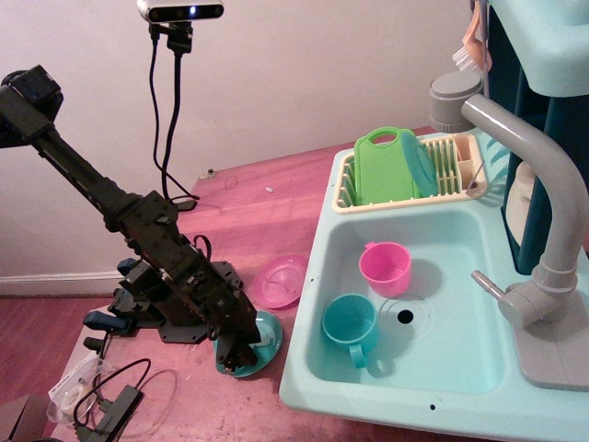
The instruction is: Put cup from anywhere into sink
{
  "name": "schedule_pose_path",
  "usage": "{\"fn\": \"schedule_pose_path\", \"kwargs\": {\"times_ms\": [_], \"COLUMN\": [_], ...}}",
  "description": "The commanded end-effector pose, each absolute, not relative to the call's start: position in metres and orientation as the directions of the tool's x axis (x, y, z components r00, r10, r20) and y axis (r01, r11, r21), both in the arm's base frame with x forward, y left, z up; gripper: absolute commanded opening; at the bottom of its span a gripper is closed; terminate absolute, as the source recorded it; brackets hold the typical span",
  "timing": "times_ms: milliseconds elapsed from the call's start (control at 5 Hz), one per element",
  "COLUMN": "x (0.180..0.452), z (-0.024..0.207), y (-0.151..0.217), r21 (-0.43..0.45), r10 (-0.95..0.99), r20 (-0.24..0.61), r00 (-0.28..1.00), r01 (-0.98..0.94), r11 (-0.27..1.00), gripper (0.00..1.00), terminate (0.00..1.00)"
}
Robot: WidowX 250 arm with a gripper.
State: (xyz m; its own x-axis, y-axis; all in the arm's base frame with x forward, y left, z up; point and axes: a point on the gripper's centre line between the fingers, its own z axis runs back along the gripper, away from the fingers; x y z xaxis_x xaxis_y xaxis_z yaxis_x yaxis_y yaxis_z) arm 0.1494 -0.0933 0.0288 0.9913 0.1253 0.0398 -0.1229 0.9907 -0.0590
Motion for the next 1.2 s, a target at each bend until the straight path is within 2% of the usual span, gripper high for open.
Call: {"fn": "schedule_pose_path", "kwargs": {"times_ms": [0,200,400,600,800,1000], "x": [0.166,0.169,0.173,0.172,0.173,0.189], "z": [0.036,0.036,0.062,0.112,0.15,0.177], "y": [-0.096,-0.098,-0.092,-0.082,-0.075,-0.069], "r21": [-0.079,-0.079,-0.047,0.001,0.027,0.059], "r10": [0.095,0.088,0.052,0.01,-0.013,-0.031], "r20": [0.064,0.069,0.077,0.073,0.091,0.133], "r00": [0.993,0.994,0.996,0.997,0.996,0.991], "r01": [-0.09,-0.082,-0.049,-0.01,0.011,0.023], "r11": [0.993,0.993,0.998,1.0,1.0,0.998], "gripper": [0.0,0.0,0.0,0.0,0.0,0.0], "terminate": [0.0,0.0,0.0,0.0,0.0,0.0]}}
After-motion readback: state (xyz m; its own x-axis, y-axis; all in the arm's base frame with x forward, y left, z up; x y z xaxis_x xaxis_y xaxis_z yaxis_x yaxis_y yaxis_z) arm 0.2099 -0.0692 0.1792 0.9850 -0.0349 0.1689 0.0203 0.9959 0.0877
